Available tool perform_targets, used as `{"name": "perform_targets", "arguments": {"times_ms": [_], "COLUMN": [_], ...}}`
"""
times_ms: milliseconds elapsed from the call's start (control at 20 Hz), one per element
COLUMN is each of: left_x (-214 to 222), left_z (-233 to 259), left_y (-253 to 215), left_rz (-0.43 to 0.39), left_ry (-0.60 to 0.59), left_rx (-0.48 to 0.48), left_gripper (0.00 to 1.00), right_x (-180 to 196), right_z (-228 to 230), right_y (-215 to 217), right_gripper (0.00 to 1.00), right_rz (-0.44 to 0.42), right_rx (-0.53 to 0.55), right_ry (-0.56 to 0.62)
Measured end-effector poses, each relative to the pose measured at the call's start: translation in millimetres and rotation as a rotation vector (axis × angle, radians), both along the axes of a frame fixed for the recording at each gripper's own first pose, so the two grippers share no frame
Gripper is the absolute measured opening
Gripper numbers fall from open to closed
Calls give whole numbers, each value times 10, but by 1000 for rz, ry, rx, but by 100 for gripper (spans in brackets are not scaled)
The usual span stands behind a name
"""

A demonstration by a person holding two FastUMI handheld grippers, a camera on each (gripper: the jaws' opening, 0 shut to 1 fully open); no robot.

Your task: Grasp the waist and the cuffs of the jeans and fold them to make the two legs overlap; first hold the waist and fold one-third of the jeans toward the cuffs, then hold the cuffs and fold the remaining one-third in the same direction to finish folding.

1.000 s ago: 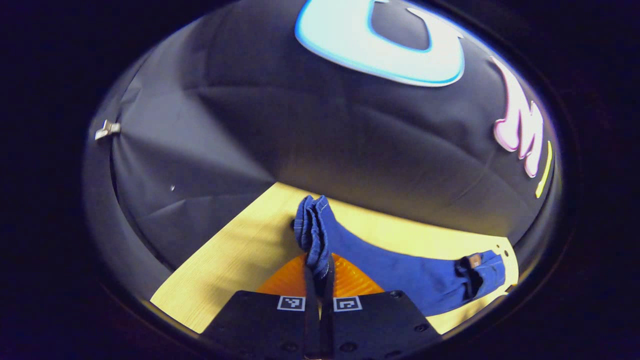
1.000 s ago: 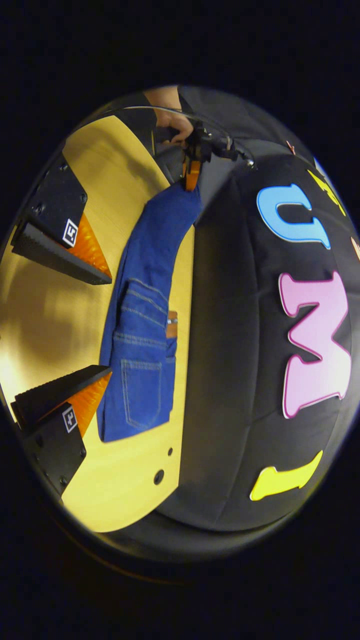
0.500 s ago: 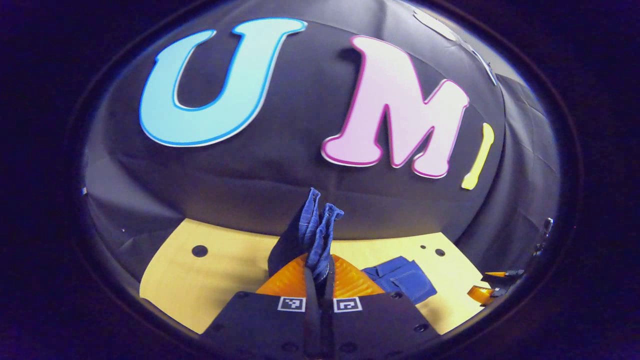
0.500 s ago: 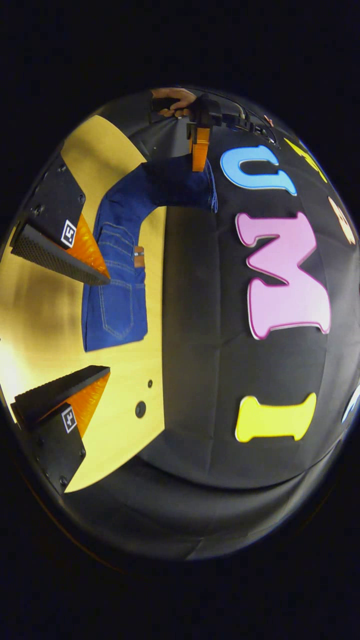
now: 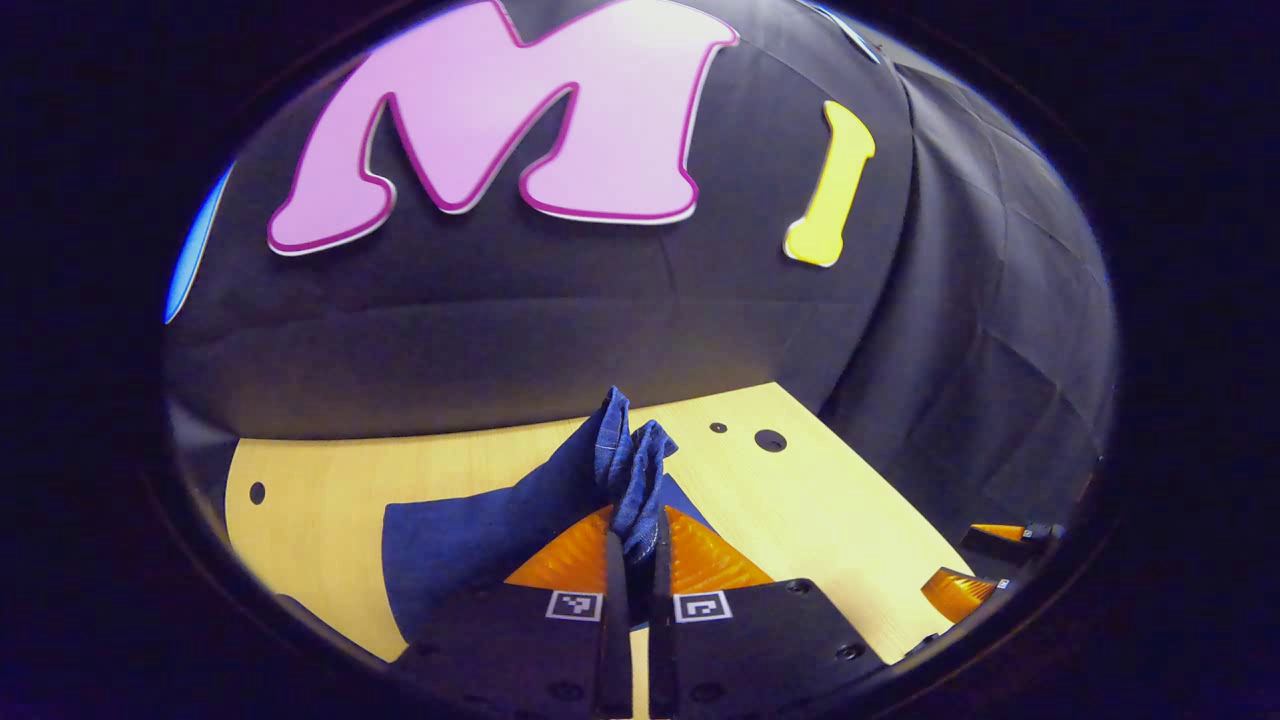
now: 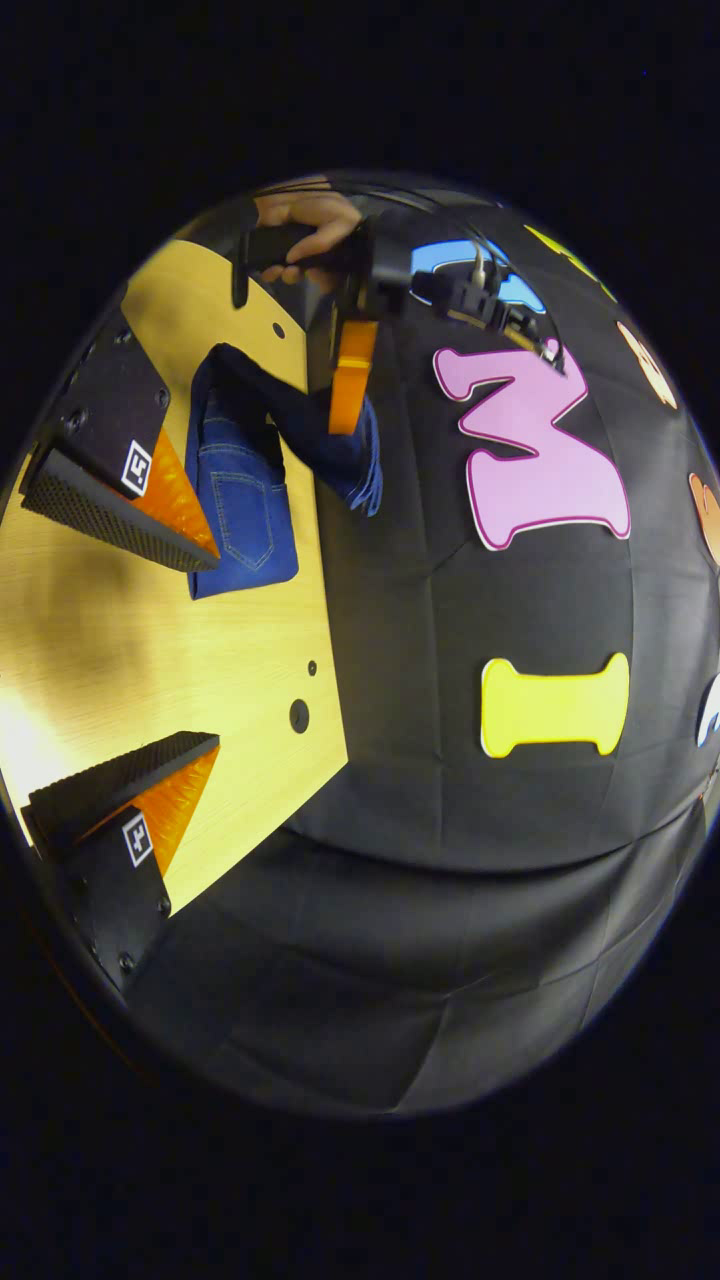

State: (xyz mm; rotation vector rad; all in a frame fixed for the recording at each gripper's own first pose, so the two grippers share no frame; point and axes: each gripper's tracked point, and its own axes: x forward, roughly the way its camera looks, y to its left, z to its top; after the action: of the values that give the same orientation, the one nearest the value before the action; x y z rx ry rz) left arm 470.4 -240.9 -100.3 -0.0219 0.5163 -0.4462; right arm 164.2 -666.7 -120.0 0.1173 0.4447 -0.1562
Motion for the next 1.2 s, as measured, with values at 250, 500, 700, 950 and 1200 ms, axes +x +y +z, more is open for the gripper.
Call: {"name": "perform_targets", "arguments": {"times_ms": [250, 500, 700, 950, 1200], "left_x": [-20, -461, -1070, -2082, -3000], "left_z": [-223, 80, 694, 1406, 1837], "left_y": [-173, 89, 764, 1569, 2194], "left_rz": [-75, -61, 28, 181, 268], "left_ry": [28, -65, -203, -330, -427], "left_rx": [59, 25, -11, -105, -138], "left_gripper": [39, 100, 100, 99, 99], "right_x": [-278, -336, -426, -551, -994], "right_z": [-45, 289, 707, 1594, 2333], "right_y": [-101, 46, 356, 965, 1361], "right_gripper": [98, 98, 98, 98, 97], "right_rz": [-16, 4, 64, 158, 186], "right_rx": [-10, 8, -9, -1, -58], "right_ry": [28, -39, -108, -254, -382]}}
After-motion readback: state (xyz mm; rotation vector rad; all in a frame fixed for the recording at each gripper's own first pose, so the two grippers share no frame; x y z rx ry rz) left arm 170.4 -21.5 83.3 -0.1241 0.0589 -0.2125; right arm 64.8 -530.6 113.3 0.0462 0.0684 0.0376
